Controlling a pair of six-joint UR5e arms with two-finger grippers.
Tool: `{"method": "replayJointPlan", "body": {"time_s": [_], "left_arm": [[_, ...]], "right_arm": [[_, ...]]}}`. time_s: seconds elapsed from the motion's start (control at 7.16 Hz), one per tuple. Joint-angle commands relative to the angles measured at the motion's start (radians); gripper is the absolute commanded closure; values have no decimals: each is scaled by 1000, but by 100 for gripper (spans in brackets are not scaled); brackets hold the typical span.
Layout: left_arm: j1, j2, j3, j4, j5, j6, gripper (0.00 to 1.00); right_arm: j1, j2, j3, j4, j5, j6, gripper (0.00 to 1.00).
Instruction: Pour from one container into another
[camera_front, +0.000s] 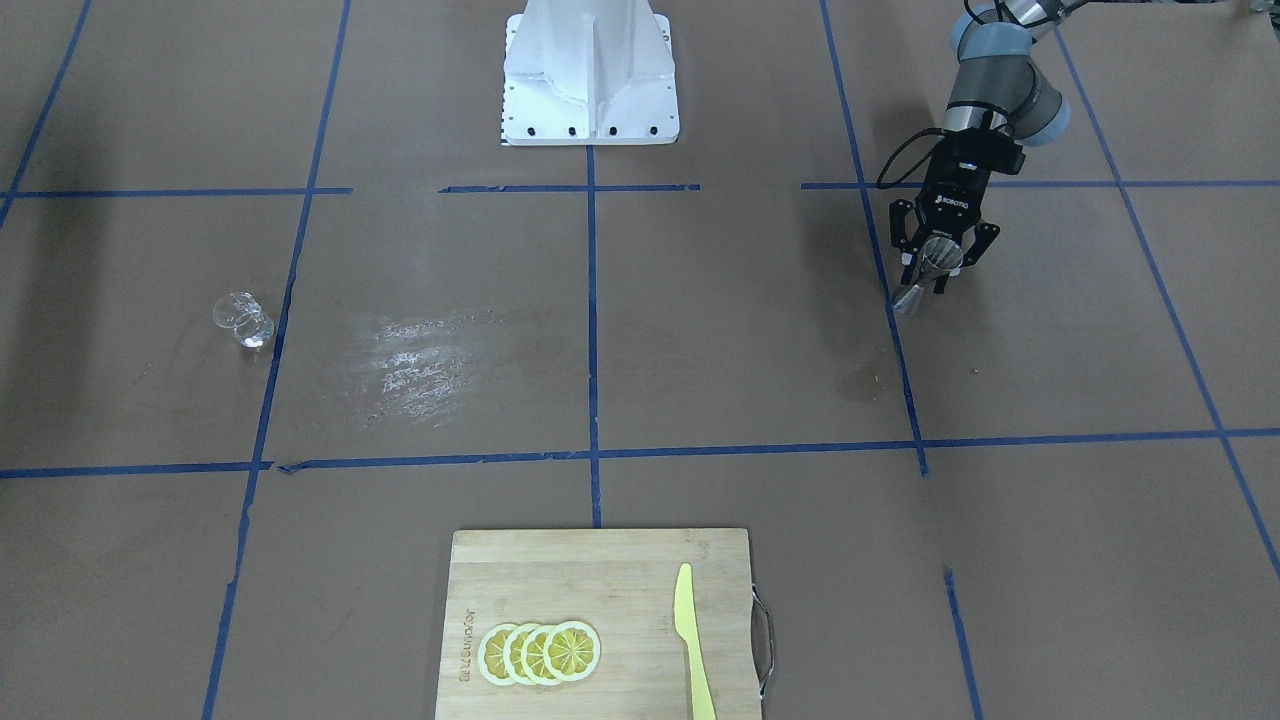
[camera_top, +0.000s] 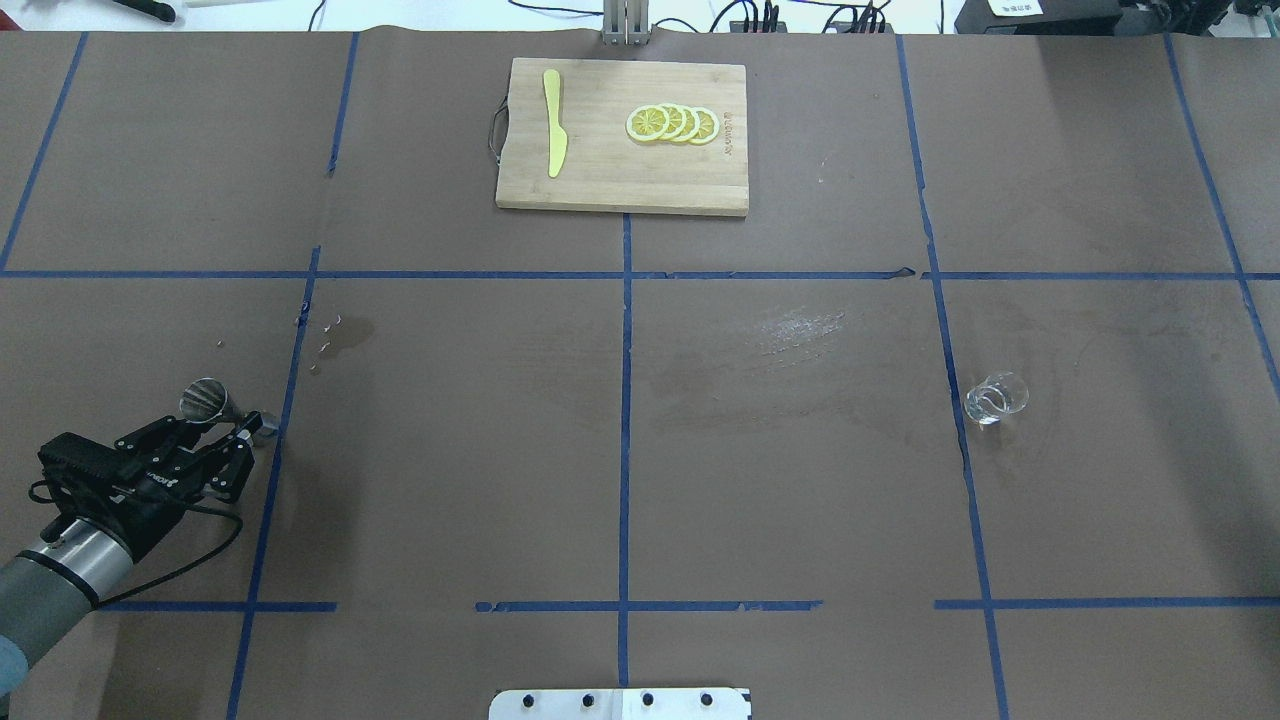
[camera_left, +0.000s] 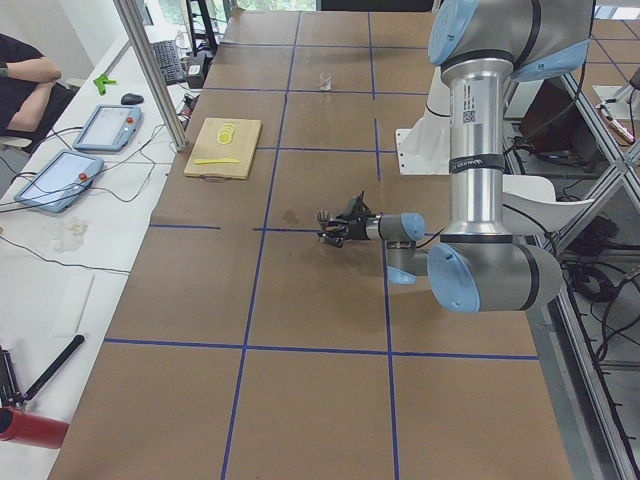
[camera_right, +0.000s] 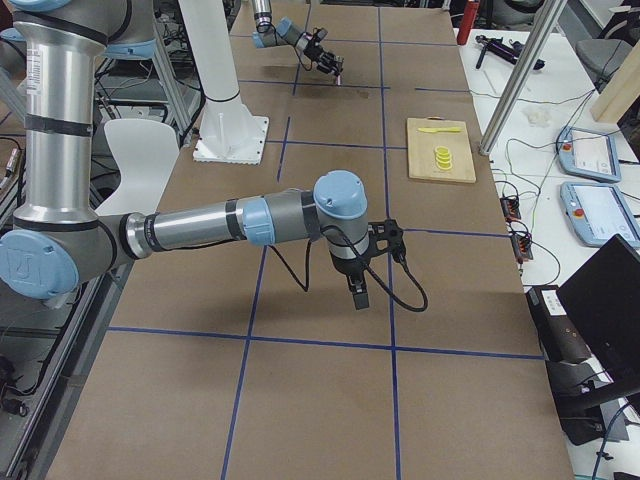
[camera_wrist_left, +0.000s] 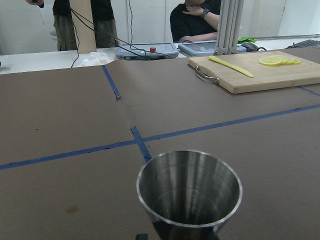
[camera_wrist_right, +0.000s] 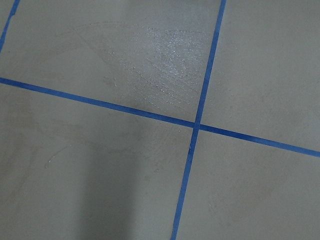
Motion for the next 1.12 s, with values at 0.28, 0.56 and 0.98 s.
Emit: {"method": "replayJointPlan", "body": {"time_s": [0.28, 0.56, 0.98], "left_arm": [[0, 0, 0, -2, -1, 0, 84], [0, 0, -2, -5, -1, 0, 100], [-3, 20, 0, -135, -39, 20, 100]], "right_arm": [[0, 0, 0, 0, 0, 0, 0], [0, 0, 0, 0, 0, 0, 0], [0, 0, 0, 0, 0, 0, 0]]}}
